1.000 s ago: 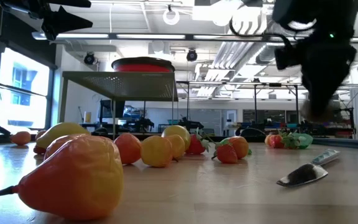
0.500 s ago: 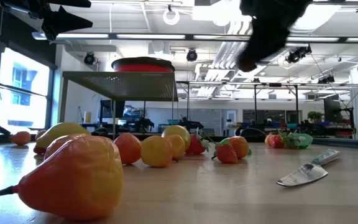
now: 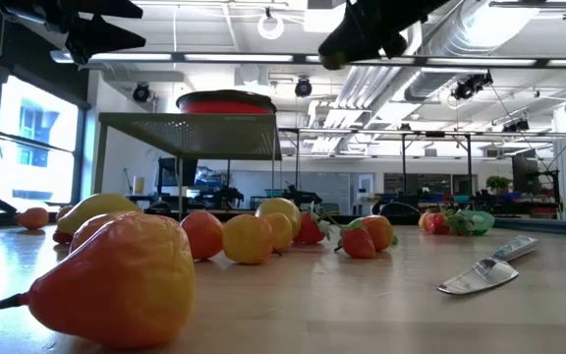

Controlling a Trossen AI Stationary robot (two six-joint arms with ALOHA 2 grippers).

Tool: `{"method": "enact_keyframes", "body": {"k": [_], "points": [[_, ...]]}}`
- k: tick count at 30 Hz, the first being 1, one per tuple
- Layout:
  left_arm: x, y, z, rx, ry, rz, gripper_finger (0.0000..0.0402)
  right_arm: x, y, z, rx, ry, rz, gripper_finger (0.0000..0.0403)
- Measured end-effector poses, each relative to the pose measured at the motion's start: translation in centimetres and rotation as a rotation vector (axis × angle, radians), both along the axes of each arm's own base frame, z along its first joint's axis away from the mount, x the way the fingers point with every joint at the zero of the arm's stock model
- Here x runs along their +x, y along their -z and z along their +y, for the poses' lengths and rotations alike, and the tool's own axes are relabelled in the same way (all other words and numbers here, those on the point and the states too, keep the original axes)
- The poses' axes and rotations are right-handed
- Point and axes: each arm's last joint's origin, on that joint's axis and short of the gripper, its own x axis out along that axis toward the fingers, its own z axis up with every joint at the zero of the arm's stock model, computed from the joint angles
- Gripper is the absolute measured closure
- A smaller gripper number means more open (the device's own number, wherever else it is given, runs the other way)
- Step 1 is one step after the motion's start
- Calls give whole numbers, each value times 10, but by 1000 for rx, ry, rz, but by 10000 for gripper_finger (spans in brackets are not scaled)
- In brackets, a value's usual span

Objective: Pick & Place Fruit
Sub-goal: Put the half kiwi into the red strainer on the shelf

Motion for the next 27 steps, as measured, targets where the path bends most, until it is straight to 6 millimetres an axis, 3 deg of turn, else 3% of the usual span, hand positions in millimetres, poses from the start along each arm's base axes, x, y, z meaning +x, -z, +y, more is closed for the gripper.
{"method": "enact_keyframes", "body": {"k": [8, 18, 27], "points": [[0, 0, 0, 96, 7, 33, 135, 16, -12, -22, -59, 53, -223, 175], [-1, -1, 3, 180, -80, 62, 135, 46, 8, -54, -82, 16, -372, 175], [-1, -1, 3, 181, -90, 63, 135, 62, 1, -78, -76, -18, -507, 177]]}}
